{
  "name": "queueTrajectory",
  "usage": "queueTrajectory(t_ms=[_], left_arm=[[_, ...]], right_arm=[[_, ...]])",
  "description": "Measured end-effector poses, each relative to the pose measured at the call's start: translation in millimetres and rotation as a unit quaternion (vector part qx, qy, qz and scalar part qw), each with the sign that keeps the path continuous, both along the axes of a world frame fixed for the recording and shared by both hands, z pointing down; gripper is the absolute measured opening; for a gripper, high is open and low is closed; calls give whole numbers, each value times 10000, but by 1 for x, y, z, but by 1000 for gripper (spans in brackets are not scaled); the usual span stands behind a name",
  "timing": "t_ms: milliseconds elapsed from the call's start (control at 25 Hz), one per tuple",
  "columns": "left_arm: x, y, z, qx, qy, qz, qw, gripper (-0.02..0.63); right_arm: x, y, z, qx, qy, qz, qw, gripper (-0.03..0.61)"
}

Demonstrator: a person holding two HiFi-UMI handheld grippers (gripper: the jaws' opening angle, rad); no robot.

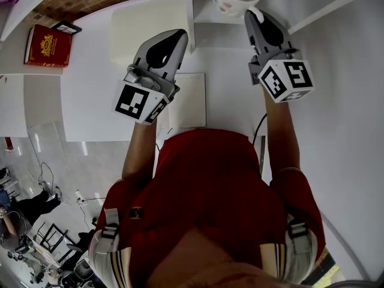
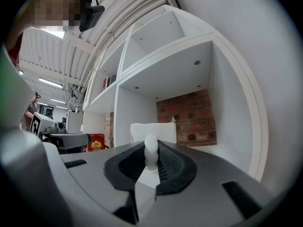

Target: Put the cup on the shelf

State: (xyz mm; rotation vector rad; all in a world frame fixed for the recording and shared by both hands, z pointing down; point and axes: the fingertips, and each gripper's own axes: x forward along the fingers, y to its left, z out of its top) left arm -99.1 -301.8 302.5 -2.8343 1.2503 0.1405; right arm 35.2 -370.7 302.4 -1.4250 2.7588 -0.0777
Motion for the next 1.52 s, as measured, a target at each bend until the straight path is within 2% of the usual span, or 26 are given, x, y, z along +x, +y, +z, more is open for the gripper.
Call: queueTrajectory(t_ms=[760,1520], left_arm=[[2,-5,3,-84,-8,7,10000,6],[5,-3,4,-103,-32,53,9999,6]], right_arm=[[-3,-7,14,-107,141,60,9998,40],[-7,-6,17,30,361,98,9993,46]])
